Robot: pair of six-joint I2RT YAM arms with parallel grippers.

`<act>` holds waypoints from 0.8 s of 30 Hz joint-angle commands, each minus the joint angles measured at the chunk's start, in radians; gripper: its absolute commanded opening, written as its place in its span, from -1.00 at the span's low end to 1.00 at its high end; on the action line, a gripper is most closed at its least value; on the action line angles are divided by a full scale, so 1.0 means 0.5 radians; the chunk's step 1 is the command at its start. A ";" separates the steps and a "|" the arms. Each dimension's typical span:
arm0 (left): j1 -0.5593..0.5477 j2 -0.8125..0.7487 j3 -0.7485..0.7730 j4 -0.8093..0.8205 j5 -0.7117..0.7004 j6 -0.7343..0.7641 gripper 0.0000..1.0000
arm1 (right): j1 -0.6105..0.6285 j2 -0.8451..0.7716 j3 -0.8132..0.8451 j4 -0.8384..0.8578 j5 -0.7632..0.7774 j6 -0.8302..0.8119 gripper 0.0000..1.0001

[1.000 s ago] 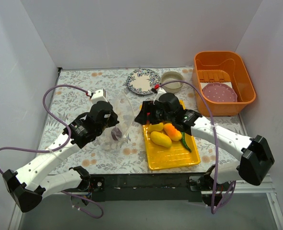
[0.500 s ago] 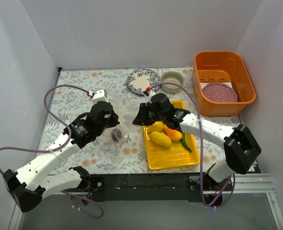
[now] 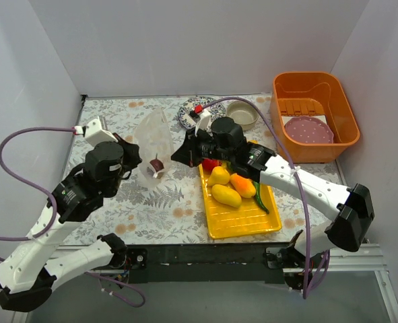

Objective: Place the food in the zip-top bag and seal the zipper
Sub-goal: Adjust the zipper food storage bag at the center of the board.

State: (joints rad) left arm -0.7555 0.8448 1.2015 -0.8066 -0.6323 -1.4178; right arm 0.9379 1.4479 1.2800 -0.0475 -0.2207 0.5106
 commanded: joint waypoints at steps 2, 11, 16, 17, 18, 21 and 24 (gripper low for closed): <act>0.002 0.114 0.146 -0.472 -0.462 -0.171 -1.00 | -0.007 0.184 0.204 -0.466 0.373 -0.018 -0.97; 0.002 0.114 0.043 -0.354 -0.371 -0.101 -1.00 | -0.014 0.433 0.204 -0.420 0.037 0.083 -0.97; 0.002 0.133 -0.197 -0.117 -0.135 -0.018 -1.00 | -0.010 0.366 -0.041 -0.246 0.030 0.138 -0.69; 0.002 0.139 -0.233 -0.044 -0.107 -0.012 -1.00 | -0.013 0.317 -0.090 -0.243 0.048 0.142 -0.51; 0.002 0.163 -0.267 -0.016 -0.058 -0.005 -1.00 | -0.013 0.301 -0.115 -0.255 0.082 0.135 -0.43; 0.002 0.222 -0.347 0.051 0.019 -0.018 -1.00 | -0.013 0.200 -0.194 -0.331 0.205 0.117 -0.18; 0.002 0.252 -0.409 0.143 0.086 0.022 -1.00 | -0.029 0.050 -0.320 -0.319 0.303 0.123 0.45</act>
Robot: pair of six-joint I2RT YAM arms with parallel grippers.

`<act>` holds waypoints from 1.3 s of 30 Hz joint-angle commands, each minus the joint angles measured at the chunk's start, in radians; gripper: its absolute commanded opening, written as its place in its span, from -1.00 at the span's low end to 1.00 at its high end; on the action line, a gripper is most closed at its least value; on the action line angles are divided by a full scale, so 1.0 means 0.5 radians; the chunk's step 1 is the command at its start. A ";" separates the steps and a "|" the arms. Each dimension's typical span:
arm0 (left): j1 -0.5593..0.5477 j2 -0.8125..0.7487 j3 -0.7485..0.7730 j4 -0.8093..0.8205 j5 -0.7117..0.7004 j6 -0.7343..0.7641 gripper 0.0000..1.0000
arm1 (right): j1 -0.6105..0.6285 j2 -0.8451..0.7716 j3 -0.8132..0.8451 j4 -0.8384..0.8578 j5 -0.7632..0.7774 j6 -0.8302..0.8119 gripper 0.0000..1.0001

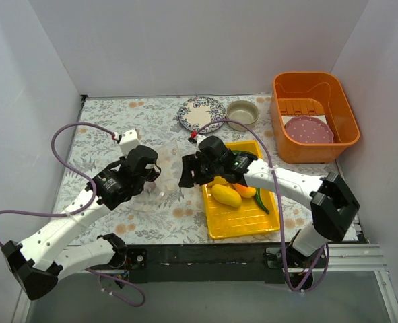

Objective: Place the food in the zip-top bag and seal the zipper
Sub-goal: Adjust the zipper food storage bag at the center of the board, then pick up the fake fruit from the bin.

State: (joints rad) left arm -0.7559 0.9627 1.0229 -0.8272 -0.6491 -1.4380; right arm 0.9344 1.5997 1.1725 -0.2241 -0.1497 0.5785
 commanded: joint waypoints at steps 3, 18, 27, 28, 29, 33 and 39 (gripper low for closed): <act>0.002 0.050 -0.082 0.246 0.169 0.099 -1.00 | -0.028 -0.423 -0.218 0.010 0.290 0.003 0.74; 0.005 0.093 -0.116 0.326 0.319 0.145 -1.00 | -0.224 -0.675 -0.476 -0.481 0.413 -0.297 0.96; 0.005 0.133 -0.079 0.332 0.338 0.149 -1.00 | -0.261 -0.570 -0.492 -0.567 0.441 -0.699 0.96; 0.005 0.148 -0.076 0.320 0.326 0.136 -1.00 | -0.264 -0.555 -0.492 -0.576 0.435 -0.721 0.96; 0.002 0.149 -0.067 0.314 0.326 0.133 -1.00 | -0.270 -0.521 -0.495 -0.583 0.419 -0.743 0.96; 0.005 0.146 -0.076 0.311 0.335 0.115 -1.00 | -0.273 -0.466 -0.516 -0.540 0.367 -0.801 0.96; 0.002 0.158 -0.076 0.317 0.341 0.127 -1.00 | -0.274 -0.349 -0.492 -0.524 0.229 -0.869 0.93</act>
State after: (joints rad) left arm -0.7555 1.0454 0.9730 -0.6724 -0.4793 -1.3769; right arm 0.7998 1.4036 0.9180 -0.4984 0.0284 0.1921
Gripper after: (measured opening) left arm 0.020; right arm 0.978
